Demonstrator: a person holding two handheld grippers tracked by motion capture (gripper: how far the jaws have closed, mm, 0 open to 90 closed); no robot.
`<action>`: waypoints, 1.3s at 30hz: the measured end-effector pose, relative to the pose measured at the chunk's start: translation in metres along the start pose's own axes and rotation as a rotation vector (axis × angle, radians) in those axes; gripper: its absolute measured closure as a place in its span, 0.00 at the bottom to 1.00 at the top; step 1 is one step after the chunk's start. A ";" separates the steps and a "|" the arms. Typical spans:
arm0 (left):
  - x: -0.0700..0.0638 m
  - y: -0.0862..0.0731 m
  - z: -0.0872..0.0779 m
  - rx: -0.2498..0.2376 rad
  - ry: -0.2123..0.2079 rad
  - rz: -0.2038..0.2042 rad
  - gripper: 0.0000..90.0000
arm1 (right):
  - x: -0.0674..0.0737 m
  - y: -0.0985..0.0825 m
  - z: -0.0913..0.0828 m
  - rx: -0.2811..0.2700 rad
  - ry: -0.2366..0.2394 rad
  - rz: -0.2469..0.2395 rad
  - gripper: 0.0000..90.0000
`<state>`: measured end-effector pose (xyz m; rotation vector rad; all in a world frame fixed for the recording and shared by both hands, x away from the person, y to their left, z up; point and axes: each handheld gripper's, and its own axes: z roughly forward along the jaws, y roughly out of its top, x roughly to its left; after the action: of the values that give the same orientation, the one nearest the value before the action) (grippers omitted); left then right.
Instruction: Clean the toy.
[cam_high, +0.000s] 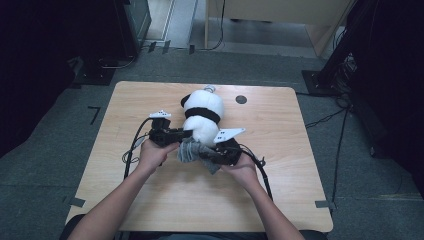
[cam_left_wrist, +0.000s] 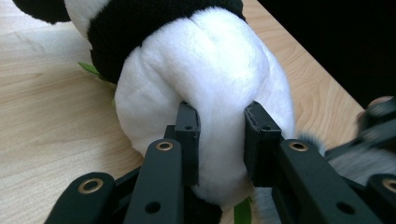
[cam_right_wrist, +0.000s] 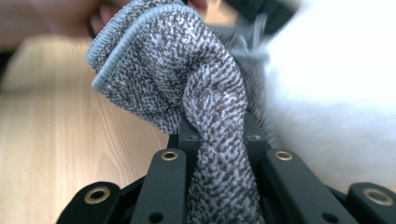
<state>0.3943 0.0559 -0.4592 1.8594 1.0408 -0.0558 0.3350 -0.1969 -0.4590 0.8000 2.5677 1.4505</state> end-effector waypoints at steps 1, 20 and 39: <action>0.000 0.000 0.000 0.000 -0.006 -0.007 0.79 | -0.001 0.003 -0.006 -0.030 -0.004 0.002 0.86; -0.010 -0.005 0.007 0.056 -0.021 0.040 0.79 | -0.013 -0.015 0.004 -0.043 -0.031 0.016 0.87; -0.003 -0.002 0.000 0.032 -0.021 0.007 0.78 | -0.012 -0.032 0.039 0.153 -0.073 0.004 0.86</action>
<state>0.3915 0.0543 -0.4597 1.8872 1.0244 -0.0880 0.3447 -0.1854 -0.5083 0.8601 2.6478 1.2129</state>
